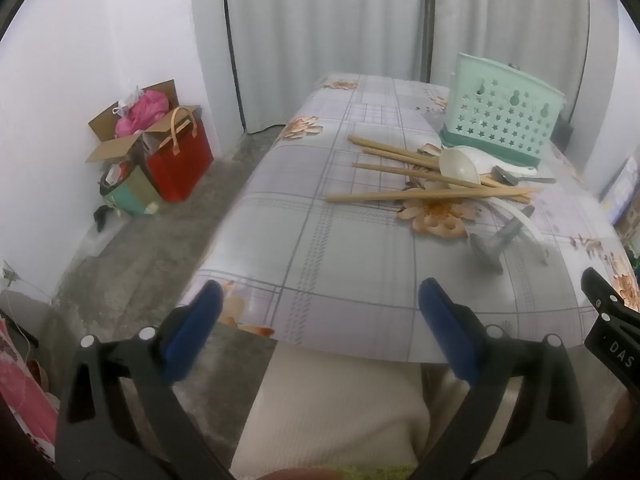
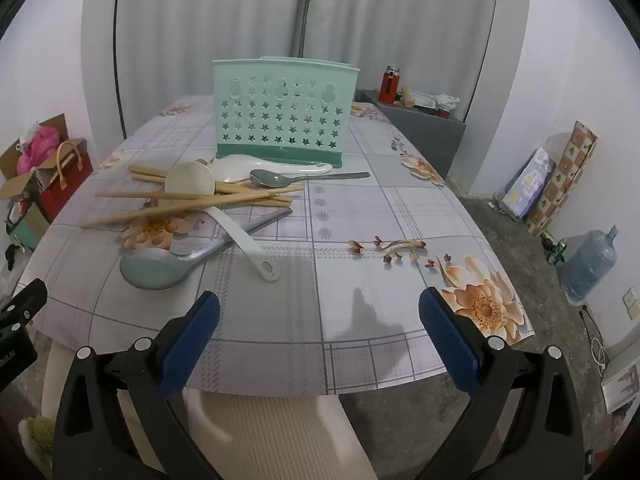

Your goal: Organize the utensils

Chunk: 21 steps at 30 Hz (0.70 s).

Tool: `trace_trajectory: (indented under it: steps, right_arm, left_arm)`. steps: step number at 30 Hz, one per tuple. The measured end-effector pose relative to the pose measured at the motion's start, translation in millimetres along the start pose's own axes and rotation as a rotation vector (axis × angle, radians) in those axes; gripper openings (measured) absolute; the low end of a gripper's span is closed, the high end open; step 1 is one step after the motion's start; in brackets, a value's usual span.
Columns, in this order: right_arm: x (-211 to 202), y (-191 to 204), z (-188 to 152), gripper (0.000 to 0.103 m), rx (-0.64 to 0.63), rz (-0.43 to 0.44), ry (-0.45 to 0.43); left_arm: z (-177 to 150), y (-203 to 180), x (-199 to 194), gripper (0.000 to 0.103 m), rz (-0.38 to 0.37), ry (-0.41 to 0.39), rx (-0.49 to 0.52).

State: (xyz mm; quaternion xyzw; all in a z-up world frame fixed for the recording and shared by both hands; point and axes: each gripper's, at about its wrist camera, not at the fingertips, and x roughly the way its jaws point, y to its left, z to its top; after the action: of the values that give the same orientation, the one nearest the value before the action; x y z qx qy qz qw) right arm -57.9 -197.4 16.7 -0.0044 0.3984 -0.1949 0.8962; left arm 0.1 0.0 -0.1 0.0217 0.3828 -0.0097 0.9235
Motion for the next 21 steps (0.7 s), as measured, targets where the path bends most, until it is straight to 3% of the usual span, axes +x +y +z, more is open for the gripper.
trace_trajectory:
  steps: [21]
  right_arm:
    - [-0.9, -0.5, 2.1, 0.097, 0.007, 0.011, -0.007]
  left_arm:
    - [-0.7, -3.3, -2.9, 0.094, -0.016, -0.004, 0.002]
